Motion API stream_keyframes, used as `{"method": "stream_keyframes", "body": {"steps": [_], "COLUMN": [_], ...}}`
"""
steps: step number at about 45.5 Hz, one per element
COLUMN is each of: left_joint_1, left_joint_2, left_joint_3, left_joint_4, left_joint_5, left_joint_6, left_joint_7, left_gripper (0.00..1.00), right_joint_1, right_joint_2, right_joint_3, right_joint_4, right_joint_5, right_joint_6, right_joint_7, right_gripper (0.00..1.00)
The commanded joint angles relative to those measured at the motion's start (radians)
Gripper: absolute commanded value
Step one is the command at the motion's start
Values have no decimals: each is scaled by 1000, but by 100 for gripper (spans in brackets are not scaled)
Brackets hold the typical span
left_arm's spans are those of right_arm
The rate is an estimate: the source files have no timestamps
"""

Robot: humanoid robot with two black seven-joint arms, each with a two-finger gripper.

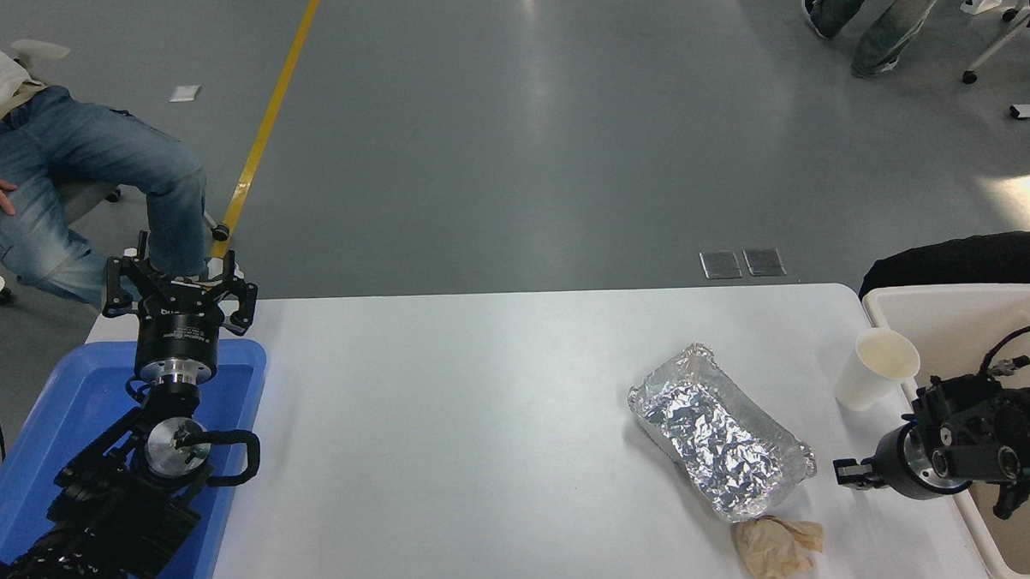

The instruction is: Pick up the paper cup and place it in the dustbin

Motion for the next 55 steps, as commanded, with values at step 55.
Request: {"method": "stream_keyframes", "body": {"steps": [55], "left_joint_1": [0], "left_joint_2": [3], "left_joint_3": [12], "left_joint_4": [0], "left_joint_5": [-3], "left_joint_6": [0], "left_joint_7": [-2], "left_gripper": [99], "right_joint_1": [1059], "right_joint_2": [-273], "right_joint_3": [-283], "right_joint_4": [509], "right_joint_5": [0], "right_joint_6": [478], "right_joint_7": [8], "right_gripper": [0]}}
